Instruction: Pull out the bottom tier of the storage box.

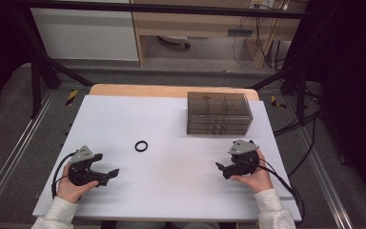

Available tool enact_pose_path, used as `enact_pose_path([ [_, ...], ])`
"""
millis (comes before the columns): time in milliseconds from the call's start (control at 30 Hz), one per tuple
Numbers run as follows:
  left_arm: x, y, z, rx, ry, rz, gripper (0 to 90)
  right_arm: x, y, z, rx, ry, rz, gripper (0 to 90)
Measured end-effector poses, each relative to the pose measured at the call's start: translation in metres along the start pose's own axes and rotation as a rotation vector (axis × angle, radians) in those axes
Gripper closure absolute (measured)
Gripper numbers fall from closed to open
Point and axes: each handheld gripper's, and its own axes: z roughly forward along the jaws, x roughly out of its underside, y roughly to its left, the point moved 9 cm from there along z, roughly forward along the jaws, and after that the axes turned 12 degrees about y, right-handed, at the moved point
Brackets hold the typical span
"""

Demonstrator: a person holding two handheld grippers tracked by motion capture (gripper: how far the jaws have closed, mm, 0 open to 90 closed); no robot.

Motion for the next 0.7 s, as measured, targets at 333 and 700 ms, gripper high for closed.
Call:
enact_pose_path([
  [333,0.000,0.000,0.000,-0.001,0.001,0.001,3.1,-0.007,-0.001,0.002,0.045,0.023,-0.061,1.7],
  [700,0.000,0.000,0.000,-0.001,0.002,0.001,3.1,-0.013,-0.001,0.009,0.084,0.045,-0.132,2.6],
])
